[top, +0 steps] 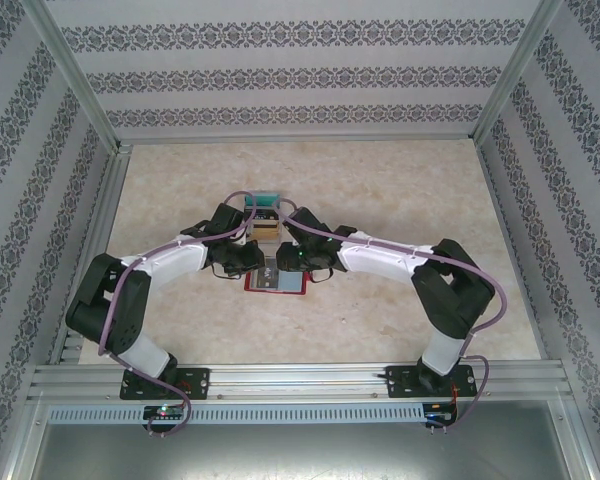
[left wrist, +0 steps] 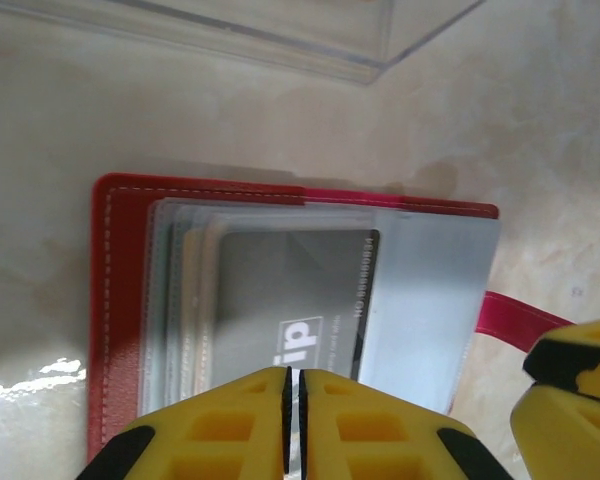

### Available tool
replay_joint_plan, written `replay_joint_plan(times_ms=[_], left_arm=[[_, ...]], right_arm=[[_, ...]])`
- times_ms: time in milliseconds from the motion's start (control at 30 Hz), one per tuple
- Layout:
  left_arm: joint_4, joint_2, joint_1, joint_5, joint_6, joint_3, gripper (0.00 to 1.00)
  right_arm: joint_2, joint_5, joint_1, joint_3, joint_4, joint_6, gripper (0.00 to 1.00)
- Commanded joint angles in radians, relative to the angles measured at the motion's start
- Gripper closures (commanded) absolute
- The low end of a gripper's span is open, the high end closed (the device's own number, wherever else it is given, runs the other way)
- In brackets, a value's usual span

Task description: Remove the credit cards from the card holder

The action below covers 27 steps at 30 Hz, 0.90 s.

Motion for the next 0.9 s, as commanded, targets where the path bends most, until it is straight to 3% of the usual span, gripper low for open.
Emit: replay_joint_plan(times_ms=[0,233,800,867], left_arm=[[-0.048,0.027,0.015,-0.039,0.009,-0.012,0.88],[-0.074,0.042,0.016,-0.077,0.001,-0.025,0.90],[-0.059,0.081,0.016,-0.045,-0.009,-0.034,0.90],[-0.059,0.080,0.015,-0.044,-0.009,-0.033,0.90]], right_arm=[[0.041,-0.067,-0.002,-0.007,0.053,0.065,0.75],[0.092,-0.144,-0.019,-0.047,0.140,0.127,0.78],[0.153,-0.237,-0.045,-0.086,0.237,0.181,0.79],[0.158,-0.248,-0.045,-0.088,0.250,0.185,0.83]])
